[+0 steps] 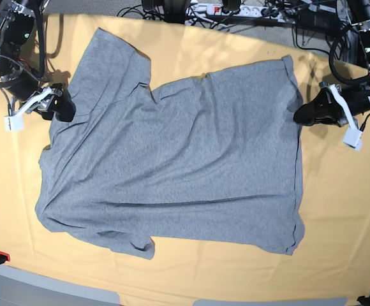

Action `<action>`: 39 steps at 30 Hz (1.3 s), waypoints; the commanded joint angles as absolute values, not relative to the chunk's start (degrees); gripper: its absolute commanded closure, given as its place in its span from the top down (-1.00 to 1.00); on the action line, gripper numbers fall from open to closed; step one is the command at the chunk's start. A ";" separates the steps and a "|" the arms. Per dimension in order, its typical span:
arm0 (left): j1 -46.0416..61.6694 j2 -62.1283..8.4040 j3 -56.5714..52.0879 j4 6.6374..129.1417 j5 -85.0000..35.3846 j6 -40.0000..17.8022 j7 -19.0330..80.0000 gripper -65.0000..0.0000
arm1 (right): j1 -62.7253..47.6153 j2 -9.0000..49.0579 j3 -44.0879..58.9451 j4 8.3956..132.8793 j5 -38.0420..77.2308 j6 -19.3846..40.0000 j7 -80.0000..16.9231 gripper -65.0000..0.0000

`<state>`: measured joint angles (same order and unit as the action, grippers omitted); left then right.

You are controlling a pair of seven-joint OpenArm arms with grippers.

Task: Layout the t-shirt on the table in an organized manner, then fold the t-shirt properly
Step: 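Grasp the shoulder corners with both grippers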

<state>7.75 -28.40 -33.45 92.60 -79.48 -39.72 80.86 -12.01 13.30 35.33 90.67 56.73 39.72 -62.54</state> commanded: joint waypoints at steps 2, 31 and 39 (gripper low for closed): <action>7.14 -29.52 -33.98 93.36 -80.86 -40.00 80.00 -1.00 | -11.73 13.98 35.44 91.37 56.51 40.00 -63.00 -0.28; 20.32 -15.68 -43.33 93.43 -63.16 -35.18 74.43 -0.01 | -11.73 16.03 35.44 91.37 57.04 40.00 -69.25 -1.00; 20.34 -12.86 -42.61 93.43 -61.12 -34.24 73.78 -0.01 | -11.75 19.64 35.44 91.37 57.12 40.00 -69.30 -1.00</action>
